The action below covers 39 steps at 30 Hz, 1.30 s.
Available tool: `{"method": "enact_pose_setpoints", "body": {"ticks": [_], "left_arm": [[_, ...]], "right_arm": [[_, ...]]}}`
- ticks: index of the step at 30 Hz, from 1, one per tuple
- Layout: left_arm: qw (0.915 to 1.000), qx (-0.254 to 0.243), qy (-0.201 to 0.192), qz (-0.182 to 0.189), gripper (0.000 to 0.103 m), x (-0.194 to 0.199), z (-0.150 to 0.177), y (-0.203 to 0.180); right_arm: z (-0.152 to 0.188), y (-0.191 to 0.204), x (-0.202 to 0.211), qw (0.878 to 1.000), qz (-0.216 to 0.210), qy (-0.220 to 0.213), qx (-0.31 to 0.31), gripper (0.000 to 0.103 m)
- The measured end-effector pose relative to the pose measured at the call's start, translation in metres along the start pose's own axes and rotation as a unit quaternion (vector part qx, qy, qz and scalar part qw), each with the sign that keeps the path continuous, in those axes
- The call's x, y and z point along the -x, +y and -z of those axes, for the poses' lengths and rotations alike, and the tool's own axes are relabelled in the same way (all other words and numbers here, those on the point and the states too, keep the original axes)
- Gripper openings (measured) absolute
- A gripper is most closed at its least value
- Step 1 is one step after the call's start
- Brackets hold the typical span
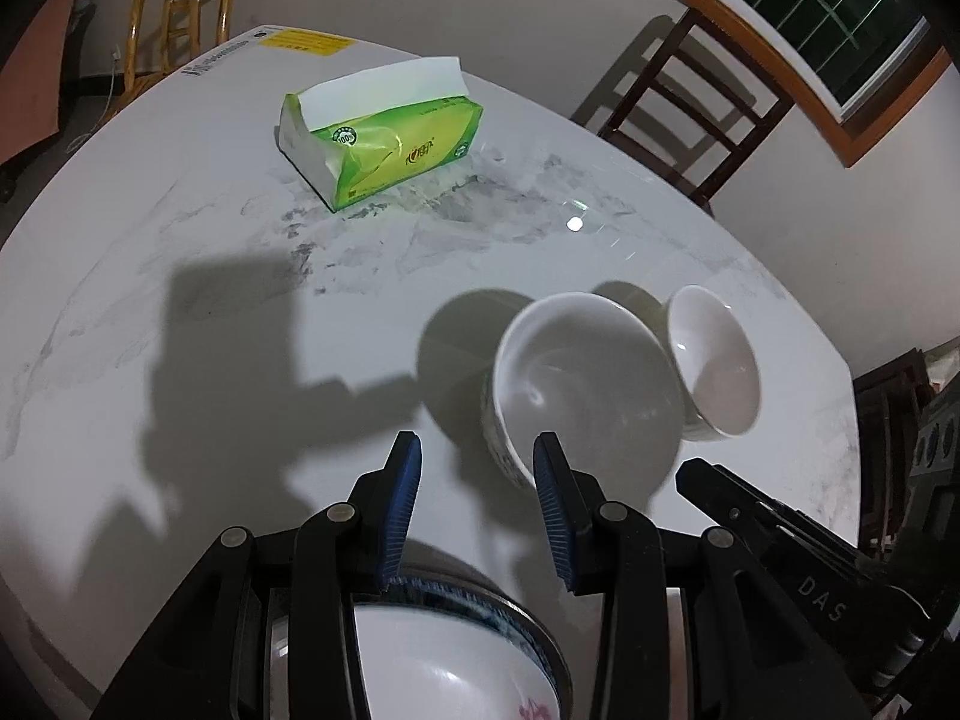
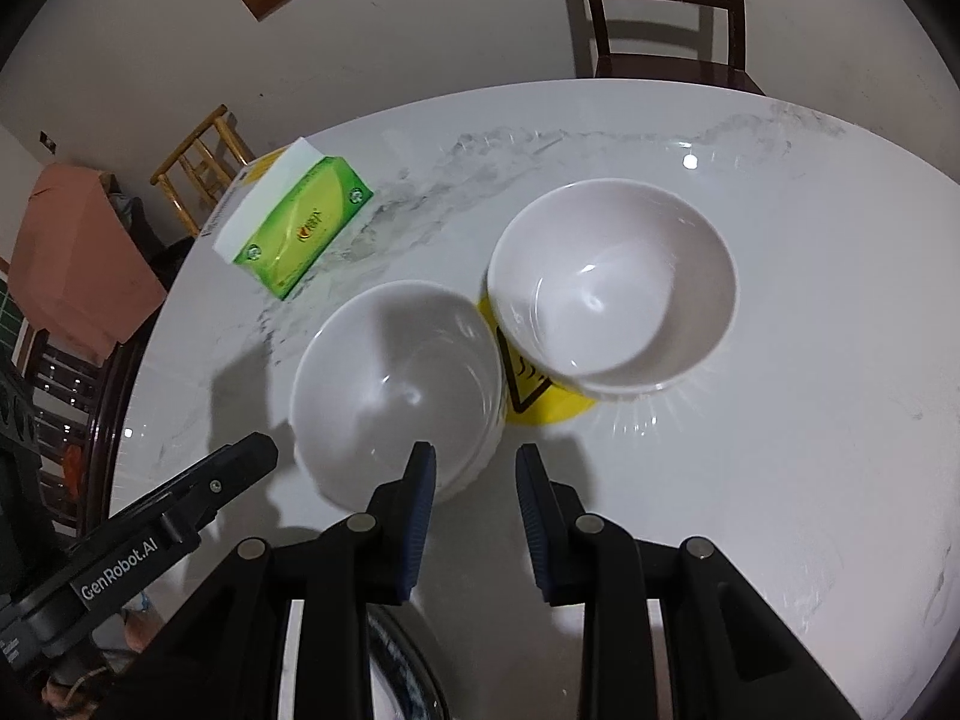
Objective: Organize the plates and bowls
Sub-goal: 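Move the left gripper to the blue-band white bowl and grasp its rim, then lift the white bowl with the left gripper and lower it into the pink bowl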
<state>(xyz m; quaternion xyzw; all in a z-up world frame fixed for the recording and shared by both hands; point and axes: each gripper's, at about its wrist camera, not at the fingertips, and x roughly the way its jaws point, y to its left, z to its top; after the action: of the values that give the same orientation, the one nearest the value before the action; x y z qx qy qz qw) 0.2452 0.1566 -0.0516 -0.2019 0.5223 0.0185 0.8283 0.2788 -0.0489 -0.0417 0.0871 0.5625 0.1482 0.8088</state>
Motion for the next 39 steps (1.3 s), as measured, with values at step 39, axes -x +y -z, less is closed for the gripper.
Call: {"method": "enact_pose_setpoints", "body": {"ticks": [39], "left_arm": [[0.9992,-0.007,0.026,0.030,0.013,-0.016,0.015,-0.012]], "right_arm": [[0.013,-0.005,-0.004,1.000,-0.005,0.013,-0.017,0.017]]}}
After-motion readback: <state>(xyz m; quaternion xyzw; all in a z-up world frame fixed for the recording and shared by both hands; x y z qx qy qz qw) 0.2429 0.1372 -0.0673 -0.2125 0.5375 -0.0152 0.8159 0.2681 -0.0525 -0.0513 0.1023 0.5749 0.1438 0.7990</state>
